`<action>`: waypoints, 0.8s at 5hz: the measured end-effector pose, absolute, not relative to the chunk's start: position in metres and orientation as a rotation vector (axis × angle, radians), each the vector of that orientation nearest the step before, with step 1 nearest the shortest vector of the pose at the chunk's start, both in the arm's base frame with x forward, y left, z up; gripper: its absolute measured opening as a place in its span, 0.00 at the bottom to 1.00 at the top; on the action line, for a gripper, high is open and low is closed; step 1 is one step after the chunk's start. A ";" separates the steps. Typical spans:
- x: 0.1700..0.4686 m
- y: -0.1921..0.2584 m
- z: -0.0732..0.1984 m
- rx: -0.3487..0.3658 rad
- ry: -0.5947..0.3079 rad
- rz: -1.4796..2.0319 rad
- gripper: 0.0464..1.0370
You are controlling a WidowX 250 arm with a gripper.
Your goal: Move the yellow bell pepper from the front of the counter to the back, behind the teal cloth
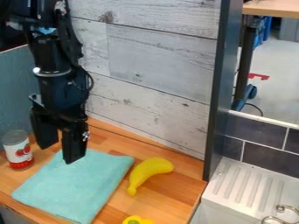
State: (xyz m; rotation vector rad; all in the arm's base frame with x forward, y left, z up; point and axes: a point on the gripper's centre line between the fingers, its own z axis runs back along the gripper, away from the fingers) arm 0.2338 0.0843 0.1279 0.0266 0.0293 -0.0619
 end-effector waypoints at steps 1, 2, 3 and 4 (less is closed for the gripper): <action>0.232 0.083 0.122 0.018 0.052 -0.067 0.97; 0.227 0.056 0.122 0.025 0.051 -0.185 0.97; 0.215 0.036 0.128 0.038 0.045 -0.276 0.97; 0.204 0.022 0.126 0.035 0.058 -0.347 0.97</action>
